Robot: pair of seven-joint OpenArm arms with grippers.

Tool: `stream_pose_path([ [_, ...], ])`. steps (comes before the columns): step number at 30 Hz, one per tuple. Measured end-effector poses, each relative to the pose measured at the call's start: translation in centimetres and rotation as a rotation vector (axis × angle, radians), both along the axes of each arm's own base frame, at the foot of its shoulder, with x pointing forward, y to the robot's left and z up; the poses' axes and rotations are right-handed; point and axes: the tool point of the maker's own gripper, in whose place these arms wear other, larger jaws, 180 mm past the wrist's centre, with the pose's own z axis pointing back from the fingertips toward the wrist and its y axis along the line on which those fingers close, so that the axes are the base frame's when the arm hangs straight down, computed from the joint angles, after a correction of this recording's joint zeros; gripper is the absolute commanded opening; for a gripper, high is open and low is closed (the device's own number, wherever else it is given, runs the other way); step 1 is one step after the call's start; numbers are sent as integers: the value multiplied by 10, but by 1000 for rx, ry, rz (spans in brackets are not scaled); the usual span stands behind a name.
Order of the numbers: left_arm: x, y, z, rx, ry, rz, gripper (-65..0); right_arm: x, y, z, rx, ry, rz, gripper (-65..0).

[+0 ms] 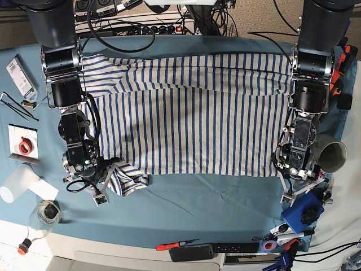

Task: Fold the T-shirt properly
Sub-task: 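Grasp the shirt's side edges with both grippers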

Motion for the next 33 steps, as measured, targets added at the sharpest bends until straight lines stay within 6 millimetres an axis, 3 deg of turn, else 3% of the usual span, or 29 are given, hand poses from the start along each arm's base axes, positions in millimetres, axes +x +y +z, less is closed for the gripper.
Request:
stream_pose_path([
  [9, -8, 5, -19, 1, 50, 9, -400, 0, 0, 0, -1, 1, 0, -650],
  [26, -9, -2, -27, -105, 87, -35, -406, 0, 0, 0, 0, 0, 0, -650],
  [30, -9, -5, -28, -114, 96, -51, -483, 0, 0, 0, -1, 1, 0, -650],
  [33, -10, -9, -30, -124, 110, -74, -580, 0, 0, 0, -1, 0, 0, -650],
])
